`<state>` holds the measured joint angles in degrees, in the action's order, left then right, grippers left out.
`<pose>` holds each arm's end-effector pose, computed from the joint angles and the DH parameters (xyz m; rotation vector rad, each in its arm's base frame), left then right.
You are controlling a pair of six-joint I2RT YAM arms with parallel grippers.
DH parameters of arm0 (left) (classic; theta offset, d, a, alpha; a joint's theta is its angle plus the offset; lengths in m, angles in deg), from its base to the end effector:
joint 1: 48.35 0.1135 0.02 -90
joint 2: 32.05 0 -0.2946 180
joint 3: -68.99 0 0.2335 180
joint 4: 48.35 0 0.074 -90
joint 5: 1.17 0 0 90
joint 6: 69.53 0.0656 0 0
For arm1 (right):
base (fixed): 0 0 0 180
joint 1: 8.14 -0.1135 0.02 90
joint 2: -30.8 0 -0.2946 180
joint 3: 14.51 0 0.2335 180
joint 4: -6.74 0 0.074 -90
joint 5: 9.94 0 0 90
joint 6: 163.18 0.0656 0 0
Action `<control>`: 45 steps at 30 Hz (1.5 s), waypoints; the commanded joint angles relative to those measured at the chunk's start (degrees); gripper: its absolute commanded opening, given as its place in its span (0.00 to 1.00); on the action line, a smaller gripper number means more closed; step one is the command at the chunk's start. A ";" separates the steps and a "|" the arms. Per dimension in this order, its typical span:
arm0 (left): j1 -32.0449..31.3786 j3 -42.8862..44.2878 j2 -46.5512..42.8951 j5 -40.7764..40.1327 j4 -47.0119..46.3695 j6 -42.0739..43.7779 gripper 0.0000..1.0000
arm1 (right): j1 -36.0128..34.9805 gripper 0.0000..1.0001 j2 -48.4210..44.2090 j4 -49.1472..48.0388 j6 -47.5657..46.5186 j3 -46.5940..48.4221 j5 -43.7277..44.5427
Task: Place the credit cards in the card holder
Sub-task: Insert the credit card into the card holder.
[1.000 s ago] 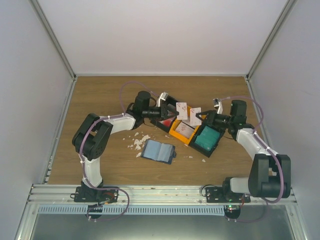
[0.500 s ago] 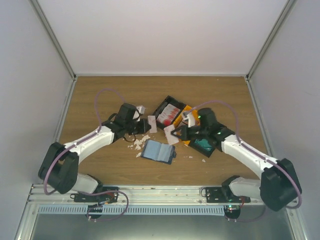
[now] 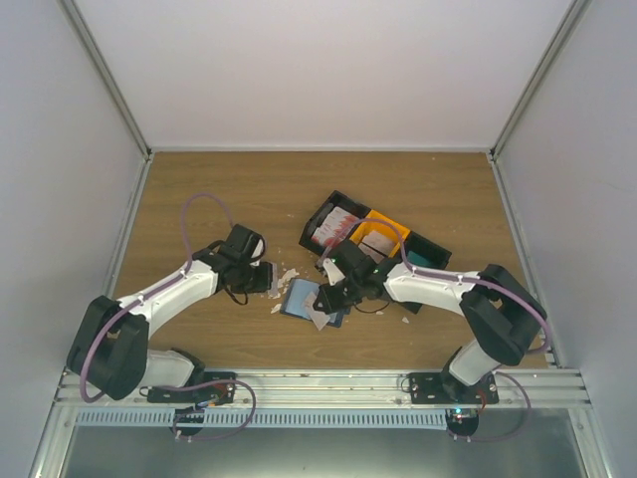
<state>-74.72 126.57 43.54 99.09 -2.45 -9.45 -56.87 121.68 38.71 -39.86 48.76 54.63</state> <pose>0.2006 -0.1125 0.2022 -0.0283 2.7770 -0.5232 0.1760 0.2432 0.1849 -0.5574 2.8109 0.9973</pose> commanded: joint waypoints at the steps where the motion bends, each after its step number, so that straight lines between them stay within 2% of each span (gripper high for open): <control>1: 0.63 -1.13 1.69 3.32 1.44 3.93 0.00 | 2.31 0.01 -0.10 -2.77 5.50 -0.60 2.02; 11: 0.65 -3.70 4.29 12.25 0.40 3.26 0.00 | 4.83 0.00 -7.33 -5.69 12.42 -5.38 10.93; 15: 0.32 -6.29 2.99 14.50 -0.51 1.26 0.00 | 4.83 0.00 -10.32 -10.10 17.32 -9.88 11.76; 21: -0.96 -7.64 -0.22 14.55 -0.13 -1.28 0.00 | 6.29 0.01 -11.53 -15.50 21.11 -14.55 9.01; 26: -1.06 -5.95 -3.88 7.26 2.73 -3.41 0.00 | 8.38 0.00 -9.05 -24.08 20.02 -17.60 3.14; 29: -0.97 -4.15 -6.42 4.72 4.31 -3.89 0.00 | 8.54 0.01 -9.09 -25.85 20.23 -17.62 2.95; 37: -0.96 -4.21 -6.86 15.16 -1.40 -3.91 0.00 | 8.83 0.01 -7.76 -29.91 20.67 -18.61 1.10; 45: -0.96 -7.01 -6.01 18.23 -5.65 -4.78 0.00 | 8.83 0.00 -5.13 -29.57 21.35 -18.48 0.93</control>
<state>-75.42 121.42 37.29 114.17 -3.57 -13.23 -48.35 115.21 10.36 -19.27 30.64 55.68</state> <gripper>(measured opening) 0.007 0.022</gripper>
